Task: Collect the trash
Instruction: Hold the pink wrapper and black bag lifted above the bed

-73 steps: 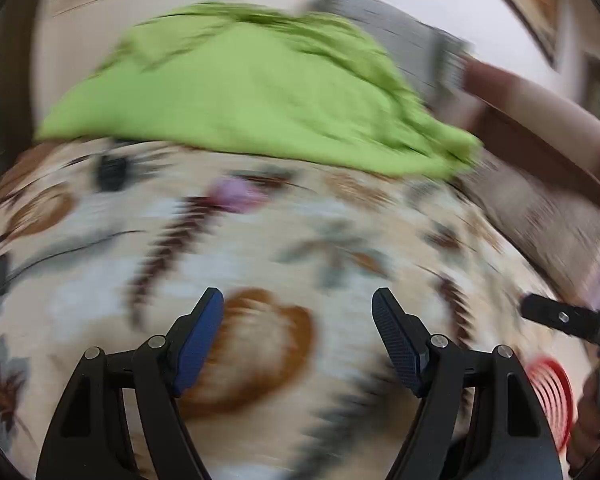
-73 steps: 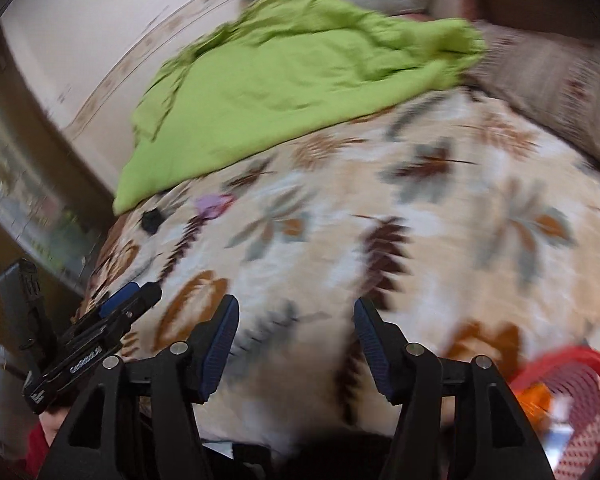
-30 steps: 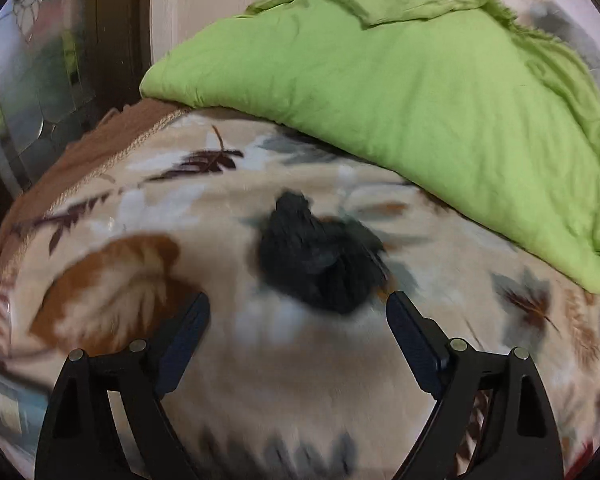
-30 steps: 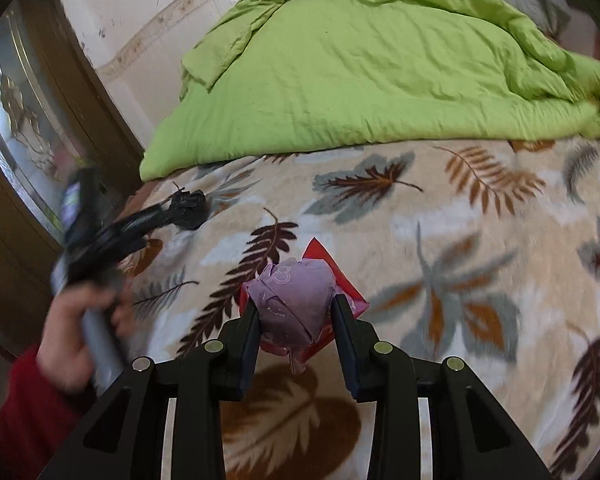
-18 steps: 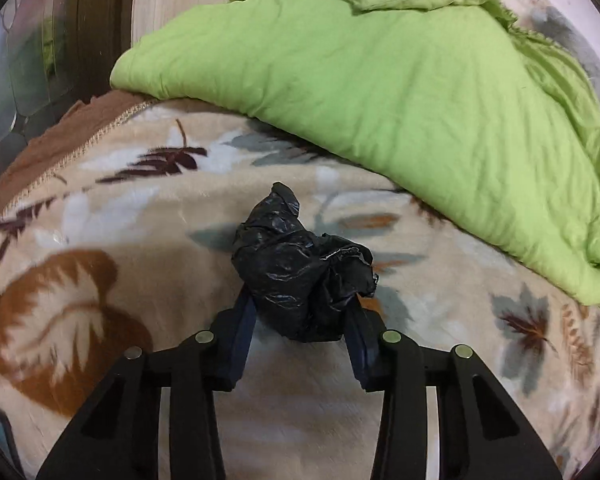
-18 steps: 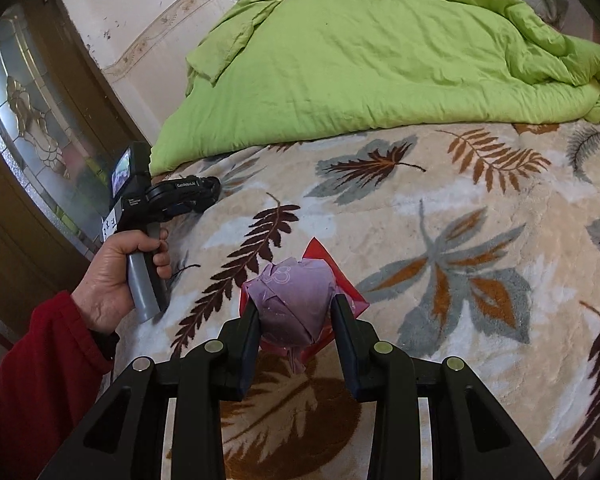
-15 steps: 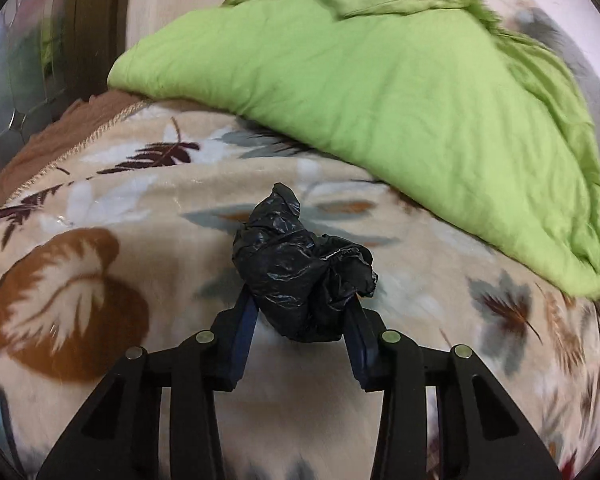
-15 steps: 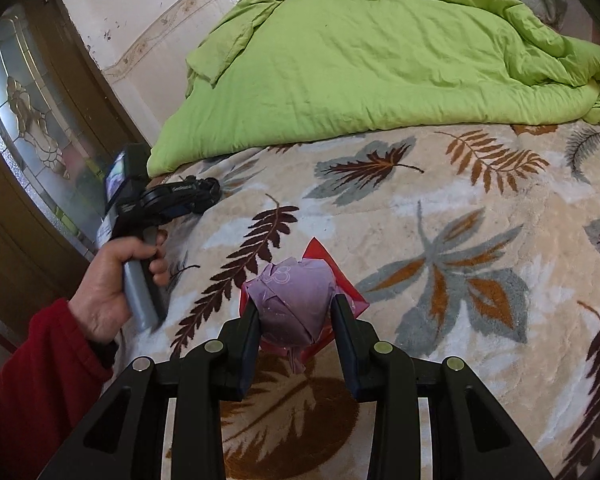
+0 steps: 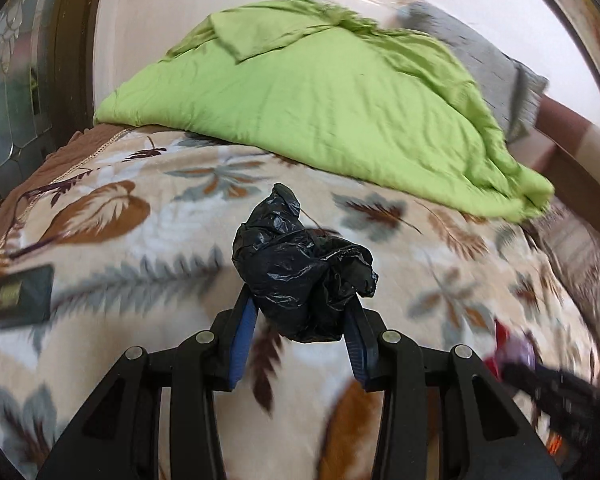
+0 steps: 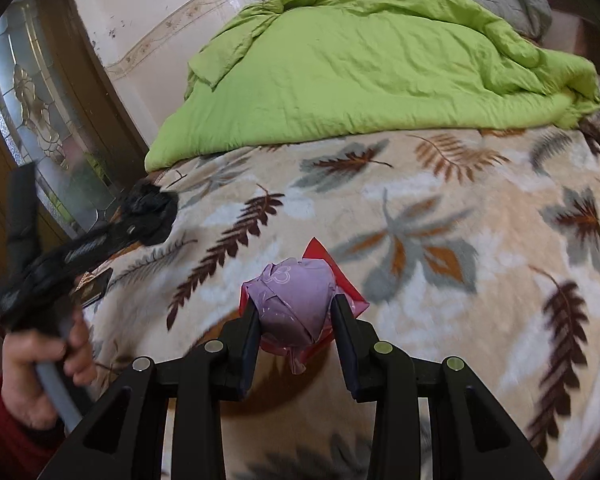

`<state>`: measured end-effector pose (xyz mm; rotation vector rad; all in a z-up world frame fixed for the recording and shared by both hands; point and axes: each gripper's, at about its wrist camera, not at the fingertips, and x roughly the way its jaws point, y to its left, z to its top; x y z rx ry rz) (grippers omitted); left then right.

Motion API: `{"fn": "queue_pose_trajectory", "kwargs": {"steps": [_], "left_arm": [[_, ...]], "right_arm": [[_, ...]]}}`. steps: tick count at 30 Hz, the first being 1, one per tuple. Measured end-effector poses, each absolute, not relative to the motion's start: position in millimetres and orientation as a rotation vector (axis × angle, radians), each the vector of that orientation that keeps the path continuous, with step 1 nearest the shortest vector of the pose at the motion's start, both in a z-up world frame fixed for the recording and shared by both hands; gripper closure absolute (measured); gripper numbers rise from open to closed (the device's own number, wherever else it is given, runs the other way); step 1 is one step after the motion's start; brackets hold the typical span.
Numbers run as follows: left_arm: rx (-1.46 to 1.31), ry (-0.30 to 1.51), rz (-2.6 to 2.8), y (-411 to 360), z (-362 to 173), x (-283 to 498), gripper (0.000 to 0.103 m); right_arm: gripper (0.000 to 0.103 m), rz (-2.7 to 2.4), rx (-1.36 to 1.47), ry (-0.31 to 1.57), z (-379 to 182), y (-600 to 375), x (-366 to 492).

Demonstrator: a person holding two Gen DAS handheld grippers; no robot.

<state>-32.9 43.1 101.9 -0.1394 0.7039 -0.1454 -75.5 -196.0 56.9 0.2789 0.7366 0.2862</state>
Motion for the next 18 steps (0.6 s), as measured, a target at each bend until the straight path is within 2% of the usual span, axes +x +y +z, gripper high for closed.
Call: {"fn": "queue_pose_trajectory", "kwargs": {"steps": [8, 18], "left_arm": [[-0.050, 0.667, -0.196, -3.5, 109.2, -115.6, 0.063], [0.044, 0.632, -0.203, -42.5, 115.1, -152.0, 0.063]], "right_arm": [[0.065, 0.239, 0.275, 0.707, 58.0, -227.3, -129.5], [0.065, 0.238, 0.325, 0.630, 64.7, -259.3, -173.8]]}}
